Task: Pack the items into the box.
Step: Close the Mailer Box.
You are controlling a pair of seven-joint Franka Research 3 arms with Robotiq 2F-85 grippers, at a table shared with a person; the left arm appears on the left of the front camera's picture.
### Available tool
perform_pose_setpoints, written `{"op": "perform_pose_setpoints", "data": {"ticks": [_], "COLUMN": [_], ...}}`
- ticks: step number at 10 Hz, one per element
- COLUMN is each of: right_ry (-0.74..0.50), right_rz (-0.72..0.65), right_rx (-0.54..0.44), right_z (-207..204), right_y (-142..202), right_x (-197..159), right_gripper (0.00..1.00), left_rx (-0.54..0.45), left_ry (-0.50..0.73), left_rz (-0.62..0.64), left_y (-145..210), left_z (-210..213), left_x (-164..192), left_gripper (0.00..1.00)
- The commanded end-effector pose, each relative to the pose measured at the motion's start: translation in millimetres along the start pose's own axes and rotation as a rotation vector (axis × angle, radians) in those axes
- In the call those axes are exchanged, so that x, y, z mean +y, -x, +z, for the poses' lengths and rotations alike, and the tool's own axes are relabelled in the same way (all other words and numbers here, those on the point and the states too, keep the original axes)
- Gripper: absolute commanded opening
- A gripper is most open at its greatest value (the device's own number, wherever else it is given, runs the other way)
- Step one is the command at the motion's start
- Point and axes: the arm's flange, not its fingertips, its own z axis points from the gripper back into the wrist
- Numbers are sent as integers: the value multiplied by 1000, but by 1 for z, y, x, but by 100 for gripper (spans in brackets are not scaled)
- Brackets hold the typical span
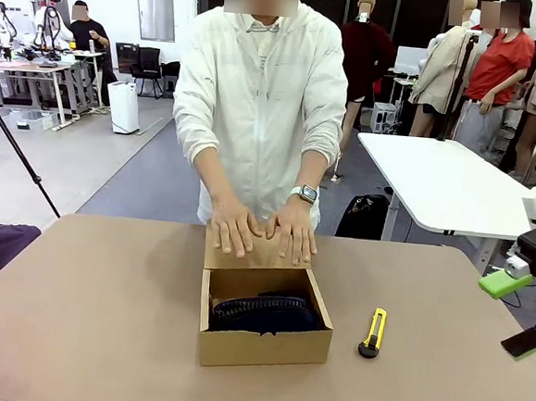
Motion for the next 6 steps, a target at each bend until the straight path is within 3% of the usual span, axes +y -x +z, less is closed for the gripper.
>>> {"op": "perform_pose_setpoints", "data": {"ticks": [1, 5, 6], "right_ry": [-23, 0, 19], "right_rz": [22, 0, -53], "right_rx": [-1, 0, 57], "right_z": [3, 0, -1], "right_y": [1, 0, -12], "right_x": [3, 0, 0], "right_gripper": [100, 100, 100], "left_rx": [-3, -3, -3], "left_ry": [20, 20, 20], "left_rz": [4, 4, 4], "left_y": [0, 0, 0], "left_z": [1, 1, 1], "left_x": [-2, -2, -2], "left_gripper": [100, 100, 100]}}
